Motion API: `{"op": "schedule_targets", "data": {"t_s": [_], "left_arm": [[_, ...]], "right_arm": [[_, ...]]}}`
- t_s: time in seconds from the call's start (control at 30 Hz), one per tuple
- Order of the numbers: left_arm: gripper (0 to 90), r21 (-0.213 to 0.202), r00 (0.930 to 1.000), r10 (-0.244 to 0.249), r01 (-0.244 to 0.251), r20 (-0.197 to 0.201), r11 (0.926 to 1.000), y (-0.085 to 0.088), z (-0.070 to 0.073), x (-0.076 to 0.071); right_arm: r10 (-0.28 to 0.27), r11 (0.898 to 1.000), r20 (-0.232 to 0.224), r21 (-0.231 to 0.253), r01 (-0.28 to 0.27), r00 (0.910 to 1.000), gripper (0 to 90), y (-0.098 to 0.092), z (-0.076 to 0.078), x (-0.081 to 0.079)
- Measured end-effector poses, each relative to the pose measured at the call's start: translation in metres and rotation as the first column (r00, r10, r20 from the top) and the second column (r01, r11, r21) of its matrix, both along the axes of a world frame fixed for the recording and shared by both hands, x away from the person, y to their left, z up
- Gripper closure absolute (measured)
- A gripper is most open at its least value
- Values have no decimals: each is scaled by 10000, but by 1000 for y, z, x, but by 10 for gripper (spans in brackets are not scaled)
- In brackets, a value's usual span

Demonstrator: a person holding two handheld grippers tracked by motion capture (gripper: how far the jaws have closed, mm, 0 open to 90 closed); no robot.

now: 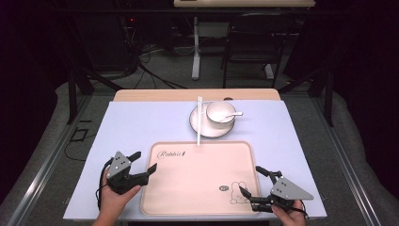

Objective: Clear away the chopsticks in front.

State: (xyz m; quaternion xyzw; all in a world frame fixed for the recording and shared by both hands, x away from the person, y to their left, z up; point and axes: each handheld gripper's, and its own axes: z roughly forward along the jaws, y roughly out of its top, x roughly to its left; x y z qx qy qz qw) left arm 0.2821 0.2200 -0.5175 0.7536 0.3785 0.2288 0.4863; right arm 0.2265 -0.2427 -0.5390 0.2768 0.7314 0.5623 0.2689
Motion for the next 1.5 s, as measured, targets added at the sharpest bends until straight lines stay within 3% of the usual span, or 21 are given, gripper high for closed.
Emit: {"op": "schedule_targets", "data": {"t_s": [0.67, 1.0, 1.13, 1.27, 1.33, 1.5], "left_arm": [[245, 59, 9996, 103, -101, -278, 9999, 1, -2, 2], [257, 200, 9983, 471, -465, -331, 9987, 0, 4, 6], [262, 72, 9970, 582, -579, -516, 9983, -3, 9, 9], [279, 134, 9951, 606, -598, -781, 9981, -7, 12, 14], [302, 168, 9919, 641, -627, -1096, 9979, -12, 13, 19], [338, 254, 9893, 699, -671, -1283, 9974, -19, 19, 28]], "right_arm": [[130, 9998, -3, -124, -130, 9999, 145, 2, 1, -2], [78, 9999, -75, -88, -79, 9999, 144, 1, 1, -4], [83, 9999, -116, -98, -84, 9999, 145, 2, 0, -3], [125, 9998, -119, -120, -126, 9999, 144, 2, 0, -4], [125, 9998, -115, -125, -126, 9999, 145, 2, 0, -4], [67, 10000, -131, -71, -68, 9999, 145, 2, 0, -3]]}}
